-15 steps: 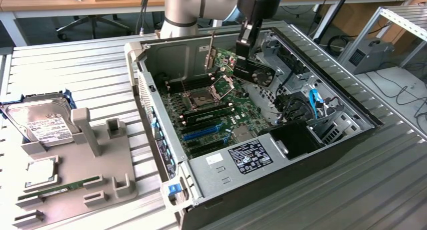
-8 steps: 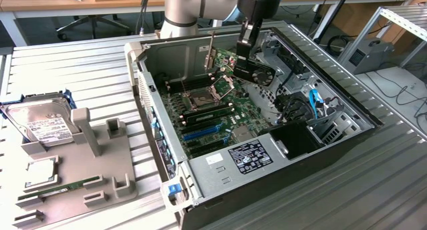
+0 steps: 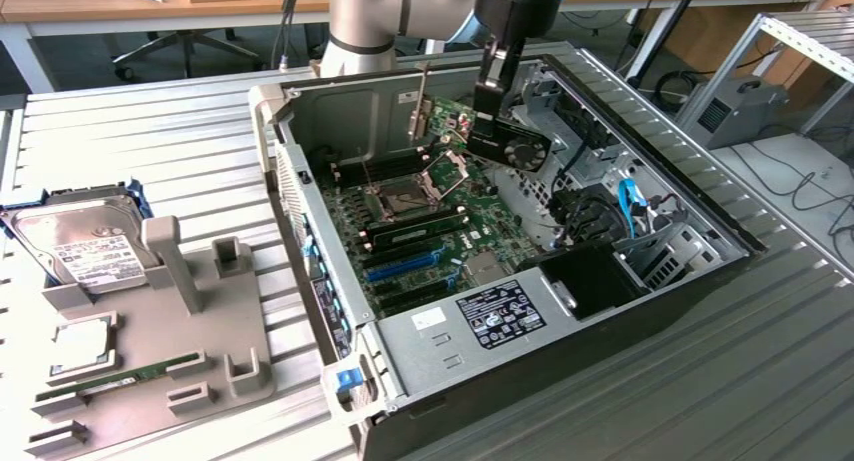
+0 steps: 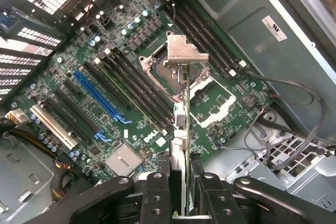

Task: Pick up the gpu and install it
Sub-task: 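Insert the gpu into the slot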

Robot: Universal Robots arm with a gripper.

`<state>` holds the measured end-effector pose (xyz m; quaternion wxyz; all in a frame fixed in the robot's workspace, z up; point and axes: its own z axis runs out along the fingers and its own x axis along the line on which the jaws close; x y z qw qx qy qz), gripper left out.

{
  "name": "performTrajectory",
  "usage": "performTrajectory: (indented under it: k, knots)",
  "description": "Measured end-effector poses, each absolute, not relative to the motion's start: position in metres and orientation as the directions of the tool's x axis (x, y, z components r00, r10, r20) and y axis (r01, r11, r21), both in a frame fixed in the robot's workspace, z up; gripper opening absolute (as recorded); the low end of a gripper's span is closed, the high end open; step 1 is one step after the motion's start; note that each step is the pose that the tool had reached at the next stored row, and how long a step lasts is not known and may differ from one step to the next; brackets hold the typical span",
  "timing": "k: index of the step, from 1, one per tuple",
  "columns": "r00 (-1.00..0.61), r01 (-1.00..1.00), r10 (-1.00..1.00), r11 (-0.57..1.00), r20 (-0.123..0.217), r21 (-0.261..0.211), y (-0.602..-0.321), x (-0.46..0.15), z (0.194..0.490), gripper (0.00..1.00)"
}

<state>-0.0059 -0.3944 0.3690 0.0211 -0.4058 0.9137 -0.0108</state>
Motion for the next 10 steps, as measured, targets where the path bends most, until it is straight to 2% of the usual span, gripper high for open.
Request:
performTrajectory:
  k: [10]
  knots:
    - [-0.642, -0.765, -0.766, 0.643, -0.03, -0.037, -0.3944, -0.0058, 0.369, 0.26]
